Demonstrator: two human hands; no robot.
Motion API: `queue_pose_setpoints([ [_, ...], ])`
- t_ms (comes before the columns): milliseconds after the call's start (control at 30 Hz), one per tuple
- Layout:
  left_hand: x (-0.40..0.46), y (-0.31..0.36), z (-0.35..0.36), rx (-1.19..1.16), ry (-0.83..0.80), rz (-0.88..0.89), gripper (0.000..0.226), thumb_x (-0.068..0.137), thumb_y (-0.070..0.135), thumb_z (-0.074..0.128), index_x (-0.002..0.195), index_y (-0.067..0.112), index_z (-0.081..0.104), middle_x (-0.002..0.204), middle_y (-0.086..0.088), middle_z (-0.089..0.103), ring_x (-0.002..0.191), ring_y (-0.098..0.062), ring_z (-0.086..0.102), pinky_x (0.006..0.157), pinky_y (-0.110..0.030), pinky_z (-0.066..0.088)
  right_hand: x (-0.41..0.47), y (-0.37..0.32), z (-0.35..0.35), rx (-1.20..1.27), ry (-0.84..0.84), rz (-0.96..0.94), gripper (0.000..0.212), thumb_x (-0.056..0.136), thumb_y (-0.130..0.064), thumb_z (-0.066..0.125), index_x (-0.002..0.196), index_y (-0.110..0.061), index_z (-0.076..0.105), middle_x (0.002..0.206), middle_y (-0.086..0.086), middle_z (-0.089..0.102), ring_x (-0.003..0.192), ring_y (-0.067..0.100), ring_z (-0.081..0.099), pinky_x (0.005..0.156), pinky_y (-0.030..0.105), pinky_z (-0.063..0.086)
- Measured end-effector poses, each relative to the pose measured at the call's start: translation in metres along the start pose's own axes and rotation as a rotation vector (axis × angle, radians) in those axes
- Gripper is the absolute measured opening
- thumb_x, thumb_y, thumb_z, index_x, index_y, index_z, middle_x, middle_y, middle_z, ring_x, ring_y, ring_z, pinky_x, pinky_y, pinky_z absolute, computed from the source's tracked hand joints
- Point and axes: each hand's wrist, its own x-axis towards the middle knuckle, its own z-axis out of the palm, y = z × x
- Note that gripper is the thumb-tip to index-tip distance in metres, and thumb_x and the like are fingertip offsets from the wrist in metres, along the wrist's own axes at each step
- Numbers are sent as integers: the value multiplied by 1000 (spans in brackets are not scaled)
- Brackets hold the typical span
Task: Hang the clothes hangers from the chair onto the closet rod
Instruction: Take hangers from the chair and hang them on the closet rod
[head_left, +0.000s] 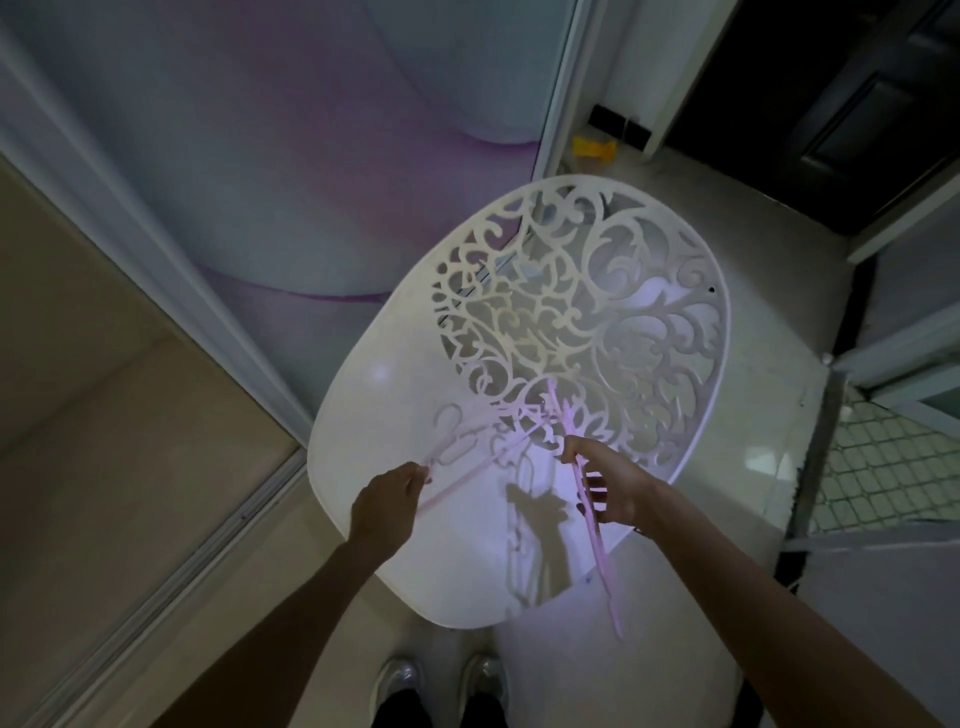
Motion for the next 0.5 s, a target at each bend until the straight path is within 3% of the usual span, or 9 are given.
queue_pose_setpoints([
  [133, -20, -4, -59, -139, -82, -101, 35, 101, 28, 37, 104, 12, 68, 111, -9, 67, 100, -25, 63, 79, -26, 44, -39, -23, 13, -40, -96, -13, 55, 36, -36, 71, 84, -14, 55, 87, 8, 44, 71, 20, 46, 64, 27, 49],
  [167, -26, -5, -75, -226, -81, -122, 31, 100, 27, 38, 99, 13, 67, 107, -9, 67, 94, -24, 65, 78, -26, 47, -49, -32, 18, -60, -120, -32, 56, 36, -37, 72, 85, -15, 56, 89, 8, 45, 72, 21, 47, 64, 27, 50],
  [233, -47, -4, -110, -442, -79, -169, 25, 100, 22, 42, 84, 16, 62, 92, -11, 66, 67, -11, 67, 61, -20, 53, -75, -50, 33, -118, -151, -93, 58, 38, -37, 74, 89, -14, 57, 93, 9, 46, 75, 21, 48, 64, 27, 50],
  [333, -75, -1, -154, -608, -79, -260, 24, 99, 17, 45, 79, 14, 58, 70, -8, 60, 37, 2, 56, 39, -11, 42, -103, -67, 53, -135, -240, -145, 42, 52, -31, 77, 88, -14, 62, 93, 8, 47, 79, 21, 49, 68, 28, 53],
  [433, -120, -2, -208, -737, -128, -335, 25, 100, 15, 41, 80, 11, 55, 69, -5, 55, 49, -10, 55, 41, -15, 37, -152, -82, 85, -196, -330, -174, 33, 66, -26, 76, 95, -14, 63, 88, 10, 50, 80, 22, 49, 83, 35, 51],
  [500, -150, -3, -234, -819, -183, -342, 27, 100, 15, 37, 78, 12, 53, 72, -3, 56, 53, -11, 57, 48, -19, 39, -182, -88, 104, -272, -374, -204, 48, 66, -31, 78, 107, -14, 61, 87, 12, 53, 79, 24, 52, 86, 37, 49],
])
